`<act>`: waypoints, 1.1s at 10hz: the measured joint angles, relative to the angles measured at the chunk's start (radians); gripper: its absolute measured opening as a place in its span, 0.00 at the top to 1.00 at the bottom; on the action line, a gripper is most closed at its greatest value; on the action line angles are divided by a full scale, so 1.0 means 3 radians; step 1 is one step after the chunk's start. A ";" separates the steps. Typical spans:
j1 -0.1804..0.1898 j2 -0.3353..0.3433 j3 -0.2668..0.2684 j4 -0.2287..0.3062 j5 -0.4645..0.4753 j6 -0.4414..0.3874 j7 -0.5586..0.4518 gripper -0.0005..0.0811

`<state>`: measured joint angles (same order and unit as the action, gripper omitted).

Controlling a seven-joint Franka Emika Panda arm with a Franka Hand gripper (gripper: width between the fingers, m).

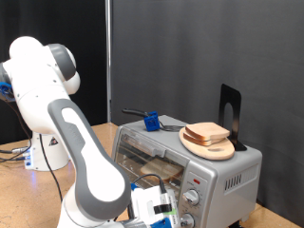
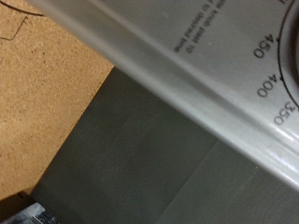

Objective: Make a piece of toast with the oven

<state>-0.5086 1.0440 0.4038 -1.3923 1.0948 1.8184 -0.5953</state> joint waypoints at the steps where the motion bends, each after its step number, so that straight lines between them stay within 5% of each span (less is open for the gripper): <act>1: 0.0002 -0.0002 -0.0007 0.0000 -0.0023 0.0000 0.0079 0.99; 11: 0.0004 -0.0168 -0.0005 -0.0163 -0.0045 -0.0063 0.0208 0.99</act>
<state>-0.5074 0.9937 0.4022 -1.4412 1.0812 1.7995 -0.5328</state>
